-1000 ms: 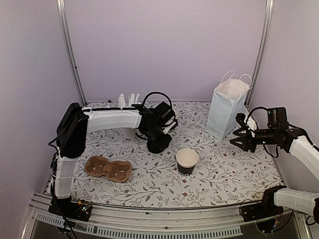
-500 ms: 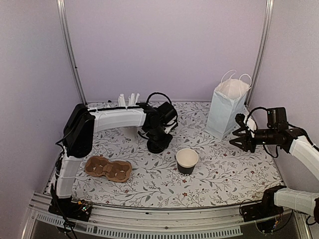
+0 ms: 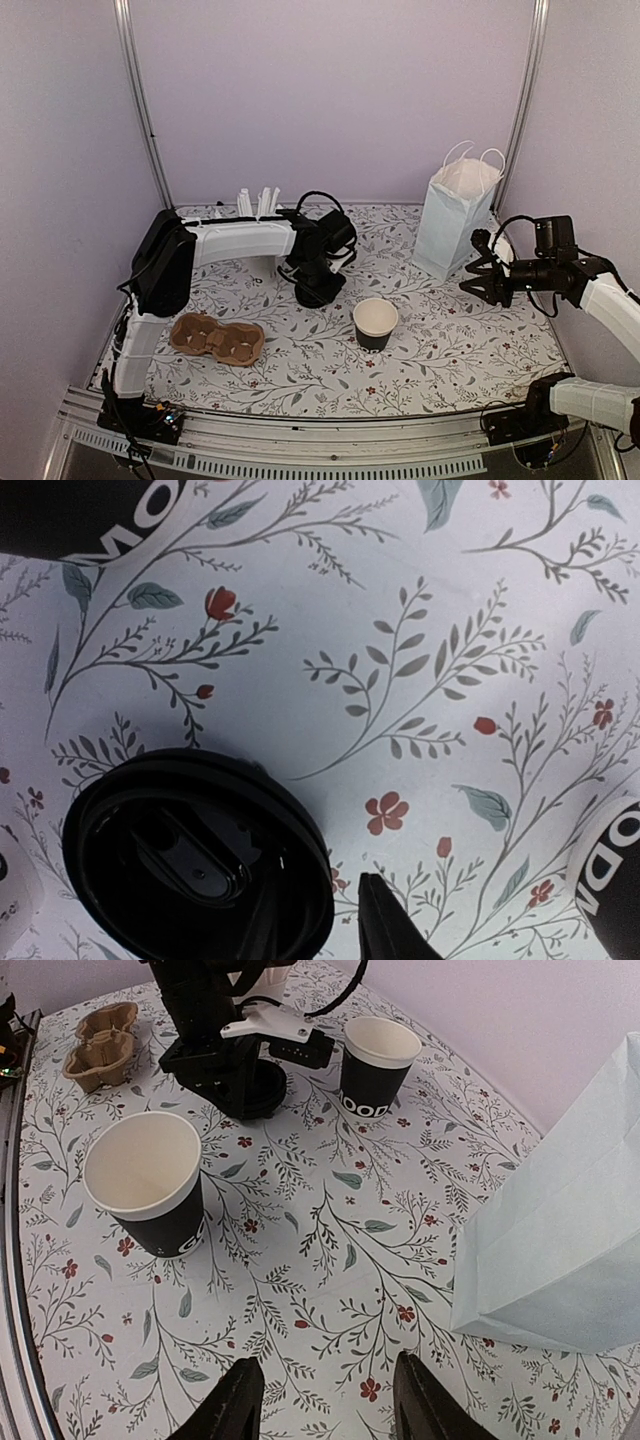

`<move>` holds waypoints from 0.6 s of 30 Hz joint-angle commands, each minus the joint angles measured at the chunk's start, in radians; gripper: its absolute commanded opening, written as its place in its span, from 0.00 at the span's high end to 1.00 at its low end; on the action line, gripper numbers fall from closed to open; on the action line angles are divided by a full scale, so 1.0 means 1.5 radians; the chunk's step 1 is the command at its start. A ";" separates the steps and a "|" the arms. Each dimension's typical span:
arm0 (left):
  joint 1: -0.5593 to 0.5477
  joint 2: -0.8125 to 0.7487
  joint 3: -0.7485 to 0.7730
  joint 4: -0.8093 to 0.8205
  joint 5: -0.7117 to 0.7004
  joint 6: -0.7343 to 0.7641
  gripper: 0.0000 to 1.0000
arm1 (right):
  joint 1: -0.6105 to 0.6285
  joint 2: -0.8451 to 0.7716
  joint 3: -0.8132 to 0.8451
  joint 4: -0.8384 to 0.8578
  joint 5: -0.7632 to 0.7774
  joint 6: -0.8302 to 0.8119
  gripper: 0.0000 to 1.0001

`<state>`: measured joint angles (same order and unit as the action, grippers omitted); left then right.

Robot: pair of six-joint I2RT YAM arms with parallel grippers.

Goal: Pack the takeout coffee

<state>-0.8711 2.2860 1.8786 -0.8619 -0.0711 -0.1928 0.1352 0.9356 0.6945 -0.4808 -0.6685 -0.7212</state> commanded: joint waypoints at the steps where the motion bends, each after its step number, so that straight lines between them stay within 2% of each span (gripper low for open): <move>1: 0.008 0.007 0.011 -0.012 0.011 -0.003 0.71 | 0.004 -0.006 -0.006 0.003 -0.003 -0.005 0.53; 18: 0.008 -0.008 -0.007 -0.016 0.017 -0.004 0.91 | 0.004 -0.006 -0.009 0.003 0.001 -0.008 0.53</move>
<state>-0.8711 2.2860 1.8782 -0.8745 -0.0521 -0.1955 0.1371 0.9356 0.6922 -0.4808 -0.6678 -0.7231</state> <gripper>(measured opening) 0.125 0.468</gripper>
